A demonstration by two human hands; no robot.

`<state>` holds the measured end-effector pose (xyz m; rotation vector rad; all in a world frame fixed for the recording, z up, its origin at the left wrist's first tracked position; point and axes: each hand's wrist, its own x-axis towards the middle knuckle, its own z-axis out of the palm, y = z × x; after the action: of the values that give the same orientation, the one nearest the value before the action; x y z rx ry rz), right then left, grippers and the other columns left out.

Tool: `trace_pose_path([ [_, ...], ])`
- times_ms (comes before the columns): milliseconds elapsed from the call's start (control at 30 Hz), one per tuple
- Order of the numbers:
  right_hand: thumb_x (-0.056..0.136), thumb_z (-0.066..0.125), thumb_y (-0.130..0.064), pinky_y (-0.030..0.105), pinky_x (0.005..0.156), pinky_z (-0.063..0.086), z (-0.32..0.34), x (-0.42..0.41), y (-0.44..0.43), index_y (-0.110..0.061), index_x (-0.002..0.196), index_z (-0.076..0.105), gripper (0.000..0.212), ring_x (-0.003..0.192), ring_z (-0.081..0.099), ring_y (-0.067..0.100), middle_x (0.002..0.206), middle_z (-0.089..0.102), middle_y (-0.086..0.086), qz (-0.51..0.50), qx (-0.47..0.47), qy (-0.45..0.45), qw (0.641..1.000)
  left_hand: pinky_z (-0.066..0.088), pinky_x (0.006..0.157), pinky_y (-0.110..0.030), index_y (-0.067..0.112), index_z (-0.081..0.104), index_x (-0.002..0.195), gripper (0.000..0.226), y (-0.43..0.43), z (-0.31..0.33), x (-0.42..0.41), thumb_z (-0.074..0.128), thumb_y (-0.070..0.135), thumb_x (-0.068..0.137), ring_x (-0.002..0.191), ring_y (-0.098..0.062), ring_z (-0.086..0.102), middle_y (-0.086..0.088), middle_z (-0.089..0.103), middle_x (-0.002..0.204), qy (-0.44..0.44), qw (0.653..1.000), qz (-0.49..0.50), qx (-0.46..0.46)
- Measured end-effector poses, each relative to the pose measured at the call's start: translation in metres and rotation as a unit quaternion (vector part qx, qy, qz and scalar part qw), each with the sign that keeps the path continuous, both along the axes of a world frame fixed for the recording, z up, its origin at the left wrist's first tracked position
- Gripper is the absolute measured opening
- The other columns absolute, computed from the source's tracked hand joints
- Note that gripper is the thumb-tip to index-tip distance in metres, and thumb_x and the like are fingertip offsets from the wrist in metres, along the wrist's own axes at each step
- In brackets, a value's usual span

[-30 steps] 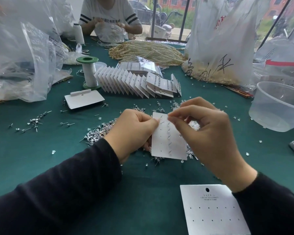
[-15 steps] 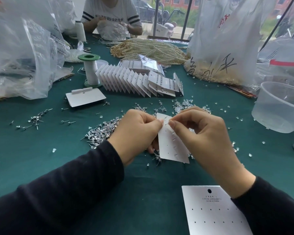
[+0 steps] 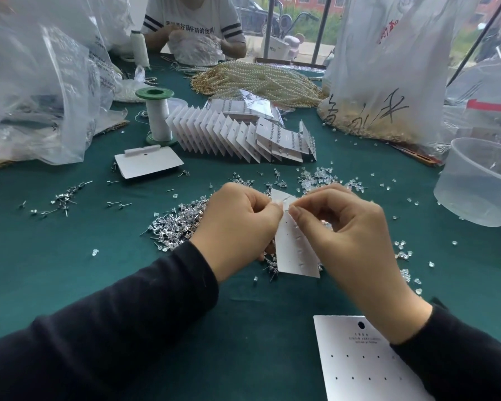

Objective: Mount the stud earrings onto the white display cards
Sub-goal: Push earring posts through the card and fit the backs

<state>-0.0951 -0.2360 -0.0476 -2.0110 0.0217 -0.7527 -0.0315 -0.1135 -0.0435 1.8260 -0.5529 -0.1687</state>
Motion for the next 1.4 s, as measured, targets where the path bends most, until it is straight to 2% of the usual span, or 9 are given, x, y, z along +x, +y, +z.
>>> trace_pose_path([
  [100,0.076,0.070,0.001,0.026,0.068,0.050,-0.0021,0.0014,0.0004,-0.013,0.072,0.069,0.014,0.071,0.061,0.009,0.074,0.064,-0.002,-0.009,0.006,-0.011,1.000,0.032,0.034,-0.013,-0.014,0.055,0.059,0.038,-0.0030,-0.0025,-0.0023,0.052,0.010,0.087,0.026,-0.006,0.043,-0.013,0.050,0.043,0.014,1.000,-0.007,-0.015],
  [267,0.076,0.070,-0.001,0.016,0.067,0.047,-0.0028,0.0031,-0.0012,-0.014,0.072,0.069,0.014,0.070,0.060,0.006,0.074,0.064,-0.004,0.004,0.018,0.005,1.000,0.031,0.032,-0.013,-0.015,0.055,0.059,0.037,-0.0051,-0.0045,-0.0030,0.051,0.009,0.088,0.026,-0.005,0.044,-0.011,0.050,0.043,0.028,0.999,-0.010,-0.031],
  [533,0.077,0.069,0.003,0.017,0.070,0.048,-0.0044,0.0007,-0.0003,-0.010,0.074,0.069,0.013,0.074,0.061,0.007,0.077,0.064,-0.003,0.018,0.014,-0.011,1.000,0.032,0.032,-0.015,-0.011,0.054,0.058,0.038,-0.0026,-0.0032,-0.0047,0.051,0.010,0.089,0.027,-0.005,0.045,-0.011,0.052,0.043,-0.003,1.000,-0.014,-0.026],
  [767,0.077,0.068,0.001,0.033,0.072,0.051,-0.0074,0.0001,0.0024,-0.008,0.077,0.069,0.009,0.075,0.060,0.015,0.077,0.063,0.001,0.006,-0.033,-0.007,0.999,0.034,0.036,-0.017,-0.011,0.054,0.057,0.038,-0.0010,-0.0058,-0.0028,0.051,0.010,0.089,0.026,-0.007,0.044,-0.010,0.052,0.042,0.004,1.000,-0.011,-0.013],
  [867,0.077,0.069,-0.003,0.036,0.070,0.051,-0.0068,-0.0003,0.0004,-0.009,0.078,0.067,0.007,0.072,0.059,0.014,0.075,0.062,0.001,-0.015,-0.069,-0.004,0.997,0.036,0.040,-0.022,-0.011,0.056,0.058,0.038,-0.0027,-0.0041,-0.0027,0.052,0.012,0.088,0.032,-0.015,0.045,-0.019,0.052,0.043,-0.016,1.000,-0.007,0.008],
  [933,0.077,0.069,-0.001,0.035,0.069,0.051,-0.0046,-0.0016,-0.0016,-0.009,0.078,0.067,0.008,0.071,0.060,0.013,0.075,0.062,0.000,-0.020,-0.081,-0.021,0.996,0.040,0.044,-0.032,-0.010,0.055,0.057,0.039,-0.0019,-0.0011,-0.0031,0.053,0.014,0.087,0.040,-0.025,0.046,-0.029,0.056,0.053,-0.053,0.998,0.003,0.020],
  [1033,0.076,0.069,0.000,0.036,0.067,0.052,-0.0027,-0.0029,-0.0026,-0.006,0.076,0.068,0.007,0.070,0.061,0.014,0.075,0.064,0.001,-0.014,-0.086,-0.028,0.996,0.046,0.049,-0.038,-0.012,0.053,0.058,0.039,0.0003,0.0023,-0.0031,0.053,0.014,0.087,0.050,-0.039,0.052,-0.032,0.056,0.058,-0.085,0.996,0.007,0.036],
  [1300,0.074,0.069,0.003,0.031,0.065,0.053,0.0014,-0.0040,-0.0012,-0.004,0.075,0.071,0.007,0.069,0.062,0.014,0.075,0.065,0.002,0.003,-0.097,-0.030,0.995,0.040,0.044,-0.032,-0.011,0.051,0.057,0.039,0.0018,0.0030,-0.0018,0.053,0.014,0.087,0.050,-0.039,0.050,-0.031,0.052,0.055,-0.121,0.991,0.005,0.049],
  [1400,0.074,0.071,0.002,0.027,0.063,0.052,0.0009,-0.0056,0.0003,-0.005,0.074,0.071,0.006,0.067,0.061,0.014,0.074,0.065,0.002,0.009,-0.122,-0.033,0.992,0.031,0.043,-0.028,-0.007,0.045,0.051,0.042,0.0027,0.0034,-0.0021,0.054,0.014,0.085,0.044,-0.030,0.035,-0.023,0.038,0.048,-0.126,0.990,0.004,0.056],
])
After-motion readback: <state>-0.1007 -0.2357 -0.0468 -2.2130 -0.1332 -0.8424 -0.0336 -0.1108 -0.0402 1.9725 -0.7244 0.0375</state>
